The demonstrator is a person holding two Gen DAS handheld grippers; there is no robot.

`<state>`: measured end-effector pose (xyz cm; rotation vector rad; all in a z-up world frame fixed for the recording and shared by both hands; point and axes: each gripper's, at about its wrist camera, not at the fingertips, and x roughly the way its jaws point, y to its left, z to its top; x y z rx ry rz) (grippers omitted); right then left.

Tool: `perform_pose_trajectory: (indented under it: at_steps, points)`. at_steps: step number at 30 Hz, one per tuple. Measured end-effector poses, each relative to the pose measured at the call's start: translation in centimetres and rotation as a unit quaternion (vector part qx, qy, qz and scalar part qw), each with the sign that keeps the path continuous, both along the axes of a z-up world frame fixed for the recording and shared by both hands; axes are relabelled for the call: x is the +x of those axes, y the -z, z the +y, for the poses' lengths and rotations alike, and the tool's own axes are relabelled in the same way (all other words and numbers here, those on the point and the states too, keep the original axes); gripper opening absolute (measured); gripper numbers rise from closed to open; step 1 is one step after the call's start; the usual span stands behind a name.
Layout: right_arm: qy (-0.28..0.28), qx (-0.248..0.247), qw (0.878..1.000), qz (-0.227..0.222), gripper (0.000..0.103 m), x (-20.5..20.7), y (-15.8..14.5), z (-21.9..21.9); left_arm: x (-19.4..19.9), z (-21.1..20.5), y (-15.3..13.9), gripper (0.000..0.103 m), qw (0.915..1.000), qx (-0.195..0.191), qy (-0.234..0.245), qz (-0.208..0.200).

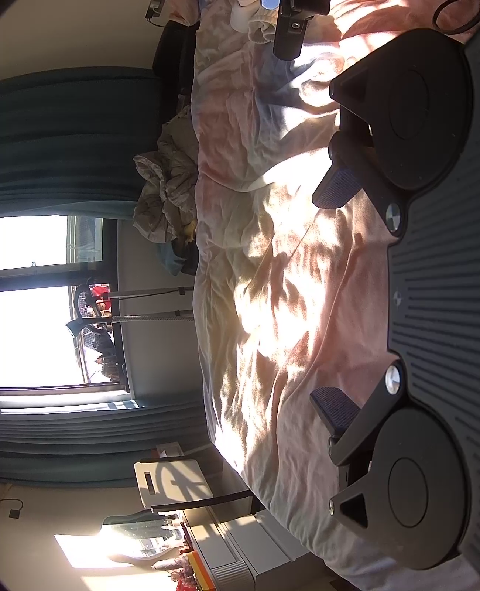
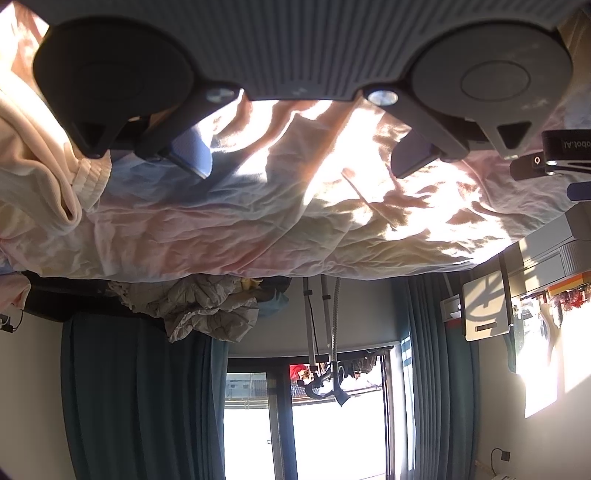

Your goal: Fold clothes

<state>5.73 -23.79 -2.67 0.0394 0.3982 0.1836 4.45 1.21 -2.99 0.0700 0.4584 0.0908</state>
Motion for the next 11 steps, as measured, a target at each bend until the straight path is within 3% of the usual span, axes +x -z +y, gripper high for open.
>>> perform_pose_trajectory:
  at_steps: [11]
  points:
    - [-0.001,0.004,1.0,0.003,0.103,0.1,0.05,-0.21,-0.08,0.17,0.0,0.103,1.0,-0.007,-0.002,0.002]
